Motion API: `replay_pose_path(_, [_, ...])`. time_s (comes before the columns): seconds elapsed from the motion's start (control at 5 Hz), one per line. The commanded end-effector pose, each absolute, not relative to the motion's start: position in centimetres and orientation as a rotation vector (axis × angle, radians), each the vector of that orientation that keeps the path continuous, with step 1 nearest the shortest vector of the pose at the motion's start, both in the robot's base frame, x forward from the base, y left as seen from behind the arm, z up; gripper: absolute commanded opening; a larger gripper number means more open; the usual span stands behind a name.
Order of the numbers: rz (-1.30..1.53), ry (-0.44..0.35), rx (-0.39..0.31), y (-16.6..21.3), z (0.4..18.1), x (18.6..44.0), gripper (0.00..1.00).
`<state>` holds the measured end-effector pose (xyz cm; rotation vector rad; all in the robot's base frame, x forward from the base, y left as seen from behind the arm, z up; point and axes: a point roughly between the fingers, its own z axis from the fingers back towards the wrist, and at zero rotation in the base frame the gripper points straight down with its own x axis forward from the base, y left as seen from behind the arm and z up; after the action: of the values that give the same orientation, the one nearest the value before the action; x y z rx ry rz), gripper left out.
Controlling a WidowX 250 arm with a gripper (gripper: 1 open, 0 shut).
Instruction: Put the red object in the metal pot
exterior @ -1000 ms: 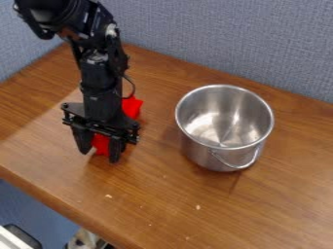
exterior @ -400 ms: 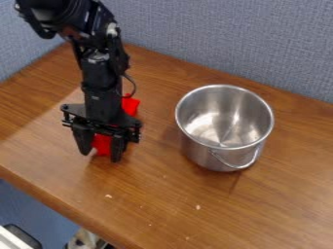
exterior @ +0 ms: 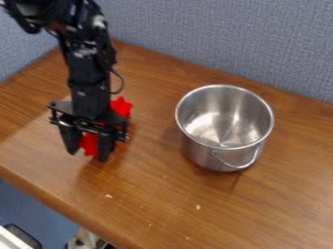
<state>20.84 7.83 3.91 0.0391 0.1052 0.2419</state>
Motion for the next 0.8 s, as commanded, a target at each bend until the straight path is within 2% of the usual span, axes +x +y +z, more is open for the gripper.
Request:
replay_pose_path(0.0, [0.227, 0.026, 0.034, 8.7, 8.2, 21.5, 0.0])
replay_pose_path(0.2, [0.153, -0.002, -0.028, 6.7, 11.8, 21.9, 0.0])
replay_pose_path(0.4, [0.075, -0.019, -0.053, 4.3, 13.9, 23.9, 0.0])
replay_pose_path(0.6, [0.05, -0.024, -0.086, 0.5, 14.7, 26.3, 0.0])
